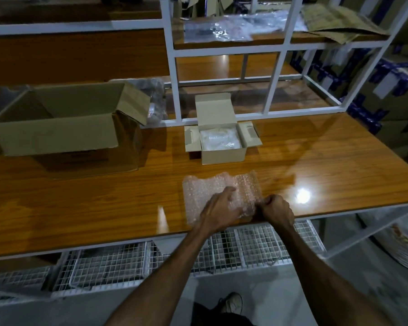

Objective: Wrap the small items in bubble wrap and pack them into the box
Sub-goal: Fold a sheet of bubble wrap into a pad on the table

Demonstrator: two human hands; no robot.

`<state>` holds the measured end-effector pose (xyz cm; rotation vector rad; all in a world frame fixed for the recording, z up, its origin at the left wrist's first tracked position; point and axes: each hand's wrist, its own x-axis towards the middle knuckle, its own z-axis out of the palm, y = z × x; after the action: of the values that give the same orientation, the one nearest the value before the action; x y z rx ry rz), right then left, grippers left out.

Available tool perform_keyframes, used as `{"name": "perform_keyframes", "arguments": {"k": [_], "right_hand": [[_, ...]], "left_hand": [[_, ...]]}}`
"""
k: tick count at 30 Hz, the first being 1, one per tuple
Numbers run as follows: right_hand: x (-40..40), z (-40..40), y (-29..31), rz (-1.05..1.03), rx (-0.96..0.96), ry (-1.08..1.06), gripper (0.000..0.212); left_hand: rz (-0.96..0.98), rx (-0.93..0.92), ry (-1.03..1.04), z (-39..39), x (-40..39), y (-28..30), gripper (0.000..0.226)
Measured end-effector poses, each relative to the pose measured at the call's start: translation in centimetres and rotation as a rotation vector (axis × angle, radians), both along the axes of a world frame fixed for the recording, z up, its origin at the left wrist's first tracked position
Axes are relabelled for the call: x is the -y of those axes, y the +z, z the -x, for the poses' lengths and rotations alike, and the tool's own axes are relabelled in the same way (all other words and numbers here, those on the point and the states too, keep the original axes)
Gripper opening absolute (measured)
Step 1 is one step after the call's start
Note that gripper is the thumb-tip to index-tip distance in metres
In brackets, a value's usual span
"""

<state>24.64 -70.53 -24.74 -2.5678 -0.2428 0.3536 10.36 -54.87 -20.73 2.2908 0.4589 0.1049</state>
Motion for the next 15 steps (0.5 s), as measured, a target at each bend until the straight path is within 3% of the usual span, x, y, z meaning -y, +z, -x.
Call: {"name": "perform_keyframes", "arguments": {"k": [4,6,10,12,15], "right_hand": [[0.1,-0.1,0.1,-0.013,-0.036,-0.008,0.024],[-0.2,0.3,0.4,-0.006,0.004,-0.009,0.021],[-2.8,2.9,1.7,-0.014,0.387,0.074,0.038],[-5.5,4.7,2.4,-0.084,0.470,0.226,0.042],[-9.0,6.8,2.0,-0.108,0.391,0.566,0.049]], "left_hand": [[-0.410,0.145,0.186,1.5,-0.9,-1.9,0.031],[-0.471,0.078,0.238,2.4,-2.4,-3.0,0.041],[-0.445,-0.240,0.108,3.6,-3.8,-5.0,0.066],[-0.456,-0.269,0.081,4.0,-4.0,-5.5,0.066],[-0.503,-0.311,0.050,4.3,-4.1,-5.8,0.066]]}}
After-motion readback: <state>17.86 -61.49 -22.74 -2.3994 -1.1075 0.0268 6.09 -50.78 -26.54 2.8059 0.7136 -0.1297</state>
